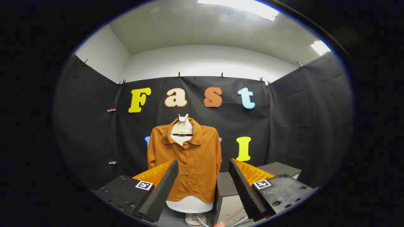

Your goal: Iron the clothes twice with a garment steamer, once on the left side and once on the right side.

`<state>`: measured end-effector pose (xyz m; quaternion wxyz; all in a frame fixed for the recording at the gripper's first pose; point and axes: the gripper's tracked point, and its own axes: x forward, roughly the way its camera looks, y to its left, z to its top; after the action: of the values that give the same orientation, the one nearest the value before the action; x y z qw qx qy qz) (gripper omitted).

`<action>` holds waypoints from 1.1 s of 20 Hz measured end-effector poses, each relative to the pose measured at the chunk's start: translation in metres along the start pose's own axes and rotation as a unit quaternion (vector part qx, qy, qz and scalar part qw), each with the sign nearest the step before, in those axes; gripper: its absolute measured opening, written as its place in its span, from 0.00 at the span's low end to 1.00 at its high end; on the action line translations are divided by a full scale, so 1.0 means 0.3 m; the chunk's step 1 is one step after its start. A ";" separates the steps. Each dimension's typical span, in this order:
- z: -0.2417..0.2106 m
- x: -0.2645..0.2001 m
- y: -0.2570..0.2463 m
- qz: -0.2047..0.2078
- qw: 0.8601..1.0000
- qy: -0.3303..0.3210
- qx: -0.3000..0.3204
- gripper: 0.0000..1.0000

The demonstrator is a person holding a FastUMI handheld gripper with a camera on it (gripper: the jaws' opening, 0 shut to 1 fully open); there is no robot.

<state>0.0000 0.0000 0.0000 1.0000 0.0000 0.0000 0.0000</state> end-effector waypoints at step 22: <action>-0.008 0.040 -0.001 0.010 1.000 0.021 -0.017 0.98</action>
<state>0.0121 -0.0003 -0.0024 0.9996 -0.0169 0.0205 0.0097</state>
